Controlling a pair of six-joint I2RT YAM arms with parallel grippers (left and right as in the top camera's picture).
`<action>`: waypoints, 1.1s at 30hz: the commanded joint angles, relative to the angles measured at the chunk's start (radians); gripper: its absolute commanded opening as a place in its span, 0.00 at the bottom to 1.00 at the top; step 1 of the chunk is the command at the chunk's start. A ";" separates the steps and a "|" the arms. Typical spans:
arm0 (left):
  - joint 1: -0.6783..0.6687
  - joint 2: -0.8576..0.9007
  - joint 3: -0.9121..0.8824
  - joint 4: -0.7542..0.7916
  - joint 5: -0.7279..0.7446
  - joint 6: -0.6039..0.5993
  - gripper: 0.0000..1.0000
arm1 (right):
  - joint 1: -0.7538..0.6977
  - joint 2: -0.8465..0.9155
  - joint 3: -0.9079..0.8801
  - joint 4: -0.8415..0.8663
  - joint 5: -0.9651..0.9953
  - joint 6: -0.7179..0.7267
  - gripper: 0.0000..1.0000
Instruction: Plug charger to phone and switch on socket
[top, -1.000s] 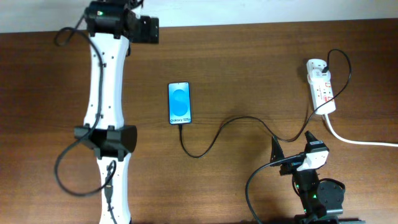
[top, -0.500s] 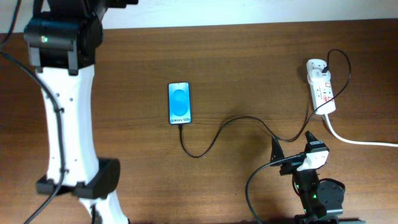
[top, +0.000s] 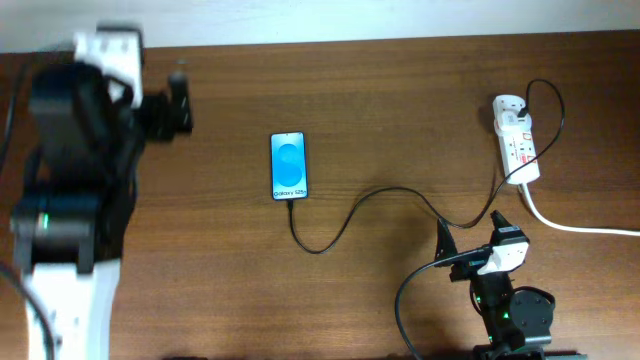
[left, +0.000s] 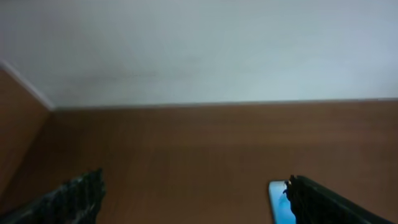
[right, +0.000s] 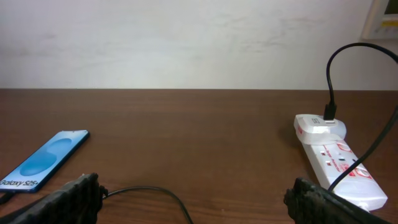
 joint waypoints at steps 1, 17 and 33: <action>0.062 -0.175 -0.205 0.005 0.068 -0.007 0.99 | 0.007 -0.008 -0.005 -0.006 0.005 0.003 0.98; 0.091 -0.759 -0.950 0.464 0.196 0.101 0.99 | 0.007 -0.008 -0.005 -0.006 0.005 0.003 0.99; 0.090 -1.060 -1.511 0.958 0.201 0.175 0.99 | 0.007 -0.008 -0.005 -0.006 0.005 0.003 0.98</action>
